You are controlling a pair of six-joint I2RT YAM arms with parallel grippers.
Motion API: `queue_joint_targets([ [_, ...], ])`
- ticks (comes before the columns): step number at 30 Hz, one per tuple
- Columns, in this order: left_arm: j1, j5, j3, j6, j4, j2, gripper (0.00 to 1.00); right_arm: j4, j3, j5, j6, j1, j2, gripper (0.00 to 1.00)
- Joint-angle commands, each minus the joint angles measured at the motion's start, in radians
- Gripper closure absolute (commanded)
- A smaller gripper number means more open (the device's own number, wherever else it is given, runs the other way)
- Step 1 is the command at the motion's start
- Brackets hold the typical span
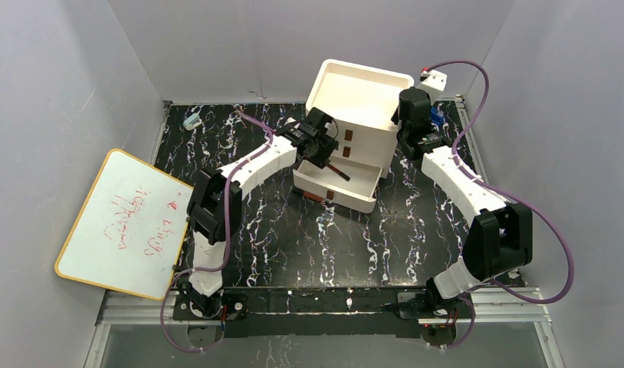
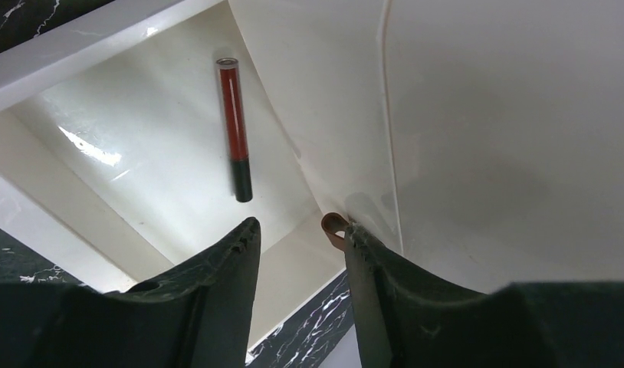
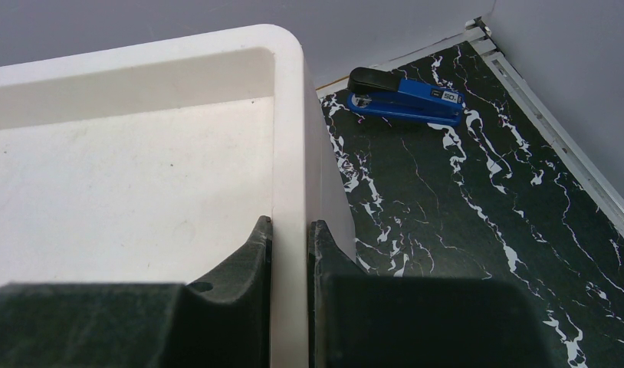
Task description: Organize the makeup
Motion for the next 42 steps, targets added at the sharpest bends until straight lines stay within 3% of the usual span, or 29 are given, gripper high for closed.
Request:
queue_joint_targets([
  [1,-0.004,-0.008,-0.018,-0.002,-0.004,-0.094,0.57,-0.442,-0.13,-0.236,0.013,0.06,0.152,0.99],
  [5,-0.003,-0.125,-0.051,0.06,-0.052,-0.246,0.58,-0.444,-0.133,-0.232,0.011,0.06,0.147,0.99],
  [9,0.001,-0.225,-0.18,0.08,-0.145,-0.42,0.57,-0.442,-0.13,-0.235,0.012,0.06,0.148,0.99],
  [16,0.019,-0.141,-0.503,0.024,-0.18,-0.572,0.56,-0.44,-0.131,-0.245,0.013,0.062,0.147,0.99],
  [21,0.02,-0.073,-0.697,-0.02,-0.09,-0.56,0.57,-0.444,-0.124,-0.248,0.013,0.062,0.146,0.99],
  [42,0.024,-0.063,-0.439,0.035,-0.05,-0.214,0.58,-0.451,-0.123,-0.238,0.009,0.065,0.142,0.99],
])
